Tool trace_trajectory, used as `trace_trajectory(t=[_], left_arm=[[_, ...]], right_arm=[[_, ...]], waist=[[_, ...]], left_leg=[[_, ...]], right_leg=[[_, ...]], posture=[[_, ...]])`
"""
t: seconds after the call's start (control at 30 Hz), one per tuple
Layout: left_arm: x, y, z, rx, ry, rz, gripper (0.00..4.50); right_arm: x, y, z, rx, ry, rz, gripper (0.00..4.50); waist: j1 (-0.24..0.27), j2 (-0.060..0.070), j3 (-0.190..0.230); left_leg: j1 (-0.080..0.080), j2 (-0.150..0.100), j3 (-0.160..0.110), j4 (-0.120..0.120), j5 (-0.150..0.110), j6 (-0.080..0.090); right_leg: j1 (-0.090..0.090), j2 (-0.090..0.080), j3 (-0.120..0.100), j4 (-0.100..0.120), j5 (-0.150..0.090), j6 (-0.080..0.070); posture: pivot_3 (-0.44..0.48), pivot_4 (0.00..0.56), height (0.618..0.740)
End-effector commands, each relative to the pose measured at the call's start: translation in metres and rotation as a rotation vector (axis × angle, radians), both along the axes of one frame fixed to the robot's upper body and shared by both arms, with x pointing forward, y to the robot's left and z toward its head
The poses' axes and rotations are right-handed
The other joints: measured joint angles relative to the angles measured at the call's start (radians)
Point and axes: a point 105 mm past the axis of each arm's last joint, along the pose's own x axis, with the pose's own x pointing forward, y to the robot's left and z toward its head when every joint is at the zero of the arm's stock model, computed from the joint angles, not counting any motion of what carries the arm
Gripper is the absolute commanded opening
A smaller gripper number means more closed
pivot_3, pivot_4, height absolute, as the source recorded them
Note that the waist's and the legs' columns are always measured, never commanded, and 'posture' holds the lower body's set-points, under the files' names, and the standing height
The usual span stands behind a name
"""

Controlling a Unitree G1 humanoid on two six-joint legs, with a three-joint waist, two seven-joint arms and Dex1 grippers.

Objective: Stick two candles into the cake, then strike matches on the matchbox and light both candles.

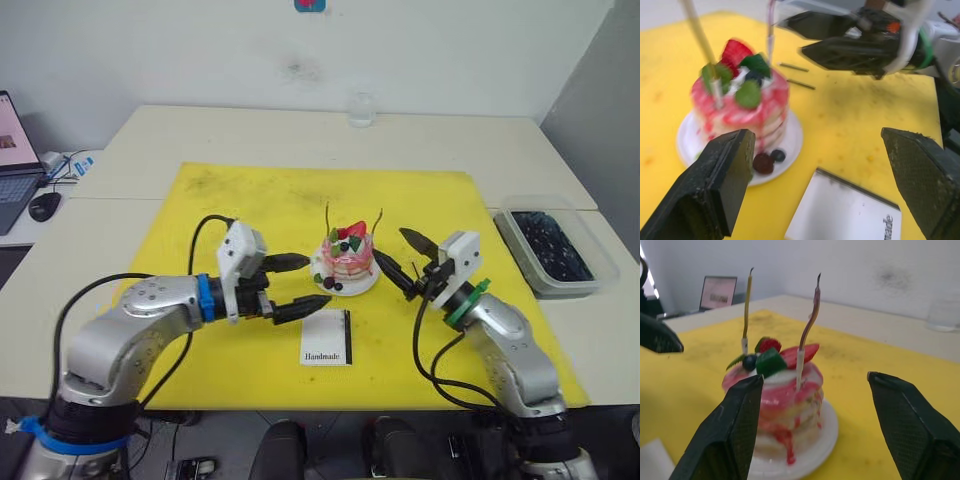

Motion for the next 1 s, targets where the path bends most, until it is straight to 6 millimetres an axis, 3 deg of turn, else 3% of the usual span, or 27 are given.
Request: trace_trajectory(t=[0.03,0.17,0.27,0.53,1.0], left_arm=[[-0.027,0.015,0.0,-0.044,0.249,-0.058,4.5],[-0.044,0.022,-0.012,-0.086,0.525,-0.057,4.5],[-0.045,0.019,-0.027,-0.079,0.62,-0.013,4.5],[-0.039,-0.001,-0.054,-0.138,0.729,0.069,4.5],[-0.028,-0.025,-0.064,-0.217,0.786,0.125,4.5]], right_arm=[[-0.018,0.003,0.004,-0.08,0.015,0.084,3.44],[-0.041,0.005,-0.012,-0.185,0.178,0.235,3.44],[-0.051,0.006,-0.017,-0.226,0.246,0.306,2.86],[-0.059,0.012,-0.037,-0.356,0.332,0.359,0.01],[-0.048,0.031,-0.061,-0.478,0.389,0.394,0.01]], waist=[[-0.002,0.0,0.0],[-0.001,0.0,0.001],[-0.001,0.0,0.001],[0.002,-0.002,0.001],[0.011,-0.003,0.0]], left_leg=[[0.0,0.0,0.0,0.0,0.0,0.0],[0.0,0.0,0.0,-0.001,0.0,0.0],[0.0,-0.001,-0.001,0.0,0.0,0.0],[0.0,-0.001,0.0,0.0,0.0,0.0],[0.001,-0.003,0.0,0.001,0.0,0.0]], right_leg=[[0.0,0.0,0.0,0.0,0.0,-0.001],[0.0,-0.001,0.0,0.0,-0.001,-0.002],[0.0,-0.002,-0.001,0.0,-0.001,-0.001],[0.001,-0.003,0.0,-0.001,0.0,0.0],[0.002,-0.004,0.0,0.0,0.001,0.001]], posture=[[0.0,0.15,0.74],[0.0,0.15,0.74],[0.0,0.15,0.74],[0.0,0.15,0.74],[0.0,0.15,0.74]])
